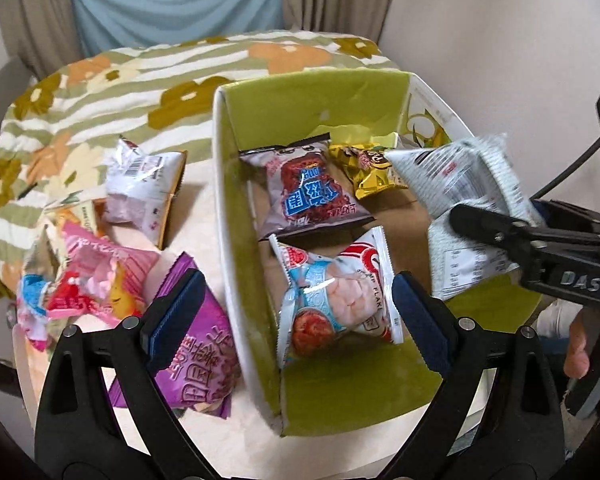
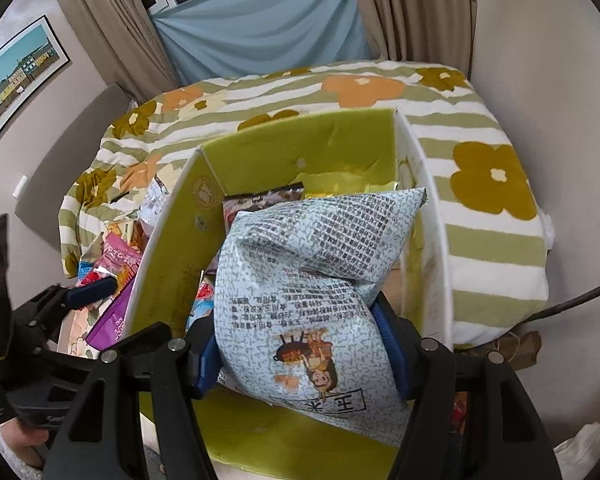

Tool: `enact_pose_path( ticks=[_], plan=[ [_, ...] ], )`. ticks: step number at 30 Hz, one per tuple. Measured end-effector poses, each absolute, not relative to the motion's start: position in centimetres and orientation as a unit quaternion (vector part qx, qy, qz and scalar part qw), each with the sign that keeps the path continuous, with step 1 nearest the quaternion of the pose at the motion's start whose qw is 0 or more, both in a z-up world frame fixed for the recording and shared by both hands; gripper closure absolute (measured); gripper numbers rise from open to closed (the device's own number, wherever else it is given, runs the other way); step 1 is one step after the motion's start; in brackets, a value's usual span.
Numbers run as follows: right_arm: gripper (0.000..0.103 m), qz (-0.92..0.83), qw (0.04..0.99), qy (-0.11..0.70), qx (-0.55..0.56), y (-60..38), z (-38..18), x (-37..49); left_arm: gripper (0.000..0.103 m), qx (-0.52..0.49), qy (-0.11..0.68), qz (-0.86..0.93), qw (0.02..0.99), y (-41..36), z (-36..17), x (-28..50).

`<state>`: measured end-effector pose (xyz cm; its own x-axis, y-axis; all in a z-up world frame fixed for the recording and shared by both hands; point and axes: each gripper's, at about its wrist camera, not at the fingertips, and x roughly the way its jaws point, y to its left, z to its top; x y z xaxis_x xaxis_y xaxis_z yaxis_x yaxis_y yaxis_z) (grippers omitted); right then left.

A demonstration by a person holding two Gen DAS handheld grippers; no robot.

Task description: Organize snacks

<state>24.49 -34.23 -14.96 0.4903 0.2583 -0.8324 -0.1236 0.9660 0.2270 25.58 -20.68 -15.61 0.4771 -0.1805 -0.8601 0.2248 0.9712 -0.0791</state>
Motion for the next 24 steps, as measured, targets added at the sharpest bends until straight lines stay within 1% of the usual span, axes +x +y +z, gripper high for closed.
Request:
enact_pose_path(
  ticks=[5, 6, 8, 9, 18, 24],
  plan=[
    [0.041, 0.112, 0.857, 0.499, 0.065, -33.9, -15.9, 24.7, 0.009, 0.029, 0.495, -0.110, 0.861, -20.5, -15.5, 25.2],
    [0.038, 0.110, 0.857, 0.500, 0.065, -33.9, -16.0, 24.7, 0.009, 0.029, 0.494, -0.108, 0.862, -20.4, -15.4, 25.1],
    [0.025, 0.105, 0.861, 0.494, 0.067, -34.3, -16.0, 24.7, 0.009, 0.028, 0.492, -0.106, 0.864, -20.2, -15.3, 24.9],
    [0.015, 0.102, 0.863, 0.489, 0.069, -34.5, -16.0, 24.5, 0.009, 0.027, 0.491, -0.106, 0.864, -20.1, -15.2, 24.8],
    [0.015, 0.091, 0.878, 0.464, 0.068, -35.0, -15.2, 22.8, 0.009, 0.027, 0.480, -0.101, 0.871, -19.5, -14.3, 23.5],
    [0.015, 0.099, 0.885, 0.450, 0.060, -34.6, -14.0, 21.8, 0.009, 0.022, 0.469, -0.097, 0.878, -18.5, -12.8, 22.1]
  ],
)
